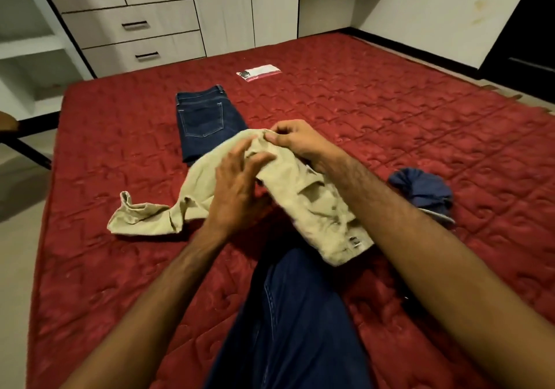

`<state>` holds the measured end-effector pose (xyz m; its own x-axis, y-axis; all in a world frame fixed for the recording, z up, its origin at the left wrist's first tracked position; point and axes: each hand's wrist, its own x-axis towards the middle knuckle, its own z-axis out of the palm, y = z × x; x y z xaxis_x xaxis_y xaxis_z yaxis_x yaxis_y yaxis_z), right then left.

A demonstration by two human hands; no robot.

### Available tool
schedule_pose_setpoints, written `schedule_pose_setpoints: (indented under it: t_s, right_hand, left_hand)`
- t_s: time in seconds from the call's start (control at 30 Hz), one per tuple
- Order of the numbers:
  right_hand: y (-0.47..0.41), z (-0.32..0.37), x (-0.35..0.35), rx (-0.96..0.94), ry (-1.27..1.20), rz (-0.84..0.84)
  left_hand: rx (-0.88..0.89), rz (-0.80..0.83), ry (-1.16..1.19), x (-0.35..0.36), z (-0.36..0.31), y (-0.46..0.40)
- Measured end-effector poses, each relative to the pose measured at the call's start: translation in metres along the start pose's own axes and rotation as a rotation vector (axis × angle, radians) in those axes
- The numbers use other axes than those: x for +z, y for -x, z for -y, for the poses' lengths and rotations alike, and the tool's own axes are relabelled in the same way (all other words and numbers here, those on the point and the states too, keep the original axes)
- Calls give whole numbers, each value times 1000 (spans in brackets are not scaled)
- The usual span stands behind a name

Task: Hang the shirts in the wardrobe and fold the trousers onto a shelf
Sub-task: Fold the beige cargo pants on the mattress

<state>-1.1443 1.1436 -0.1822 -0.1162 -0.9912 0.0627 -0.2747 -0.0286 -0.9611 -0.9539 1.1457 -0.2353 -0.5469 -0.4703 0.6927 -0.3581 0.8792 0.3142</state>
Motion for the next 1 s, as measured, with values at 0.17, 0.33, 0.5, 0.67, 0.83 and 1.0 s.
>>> schedule_pose_setpoints:
  t_s: [0.17, 0.33, 0.5, 0.67, 0.83, 1.0]
  right_hand:
    - [32, -27, 38, 130, -38, 332]
    - [72, -69, 22, 86, 238, 468]
    - [91, -103, 27, -34, 638, 562]
    - [100, -103, 24, -62, 640, 512]
    - [112, -105, 16, 52, 887, 441]
    - [105, -104, 18, 202, 756, 518]
  left_hand:
    - [-106, -7, -253, -55, 35, -1]
    - [-838, 144, -131, -90, 132, 60]
    - [-655, 377, -227, -102, 153, 113]
    - [-211, 846, 83, -99, 107, 89]
    - [-358, 1108, 71, -63, 64, 68]
    - [-353, 1195, 39, -11, 42, 85]
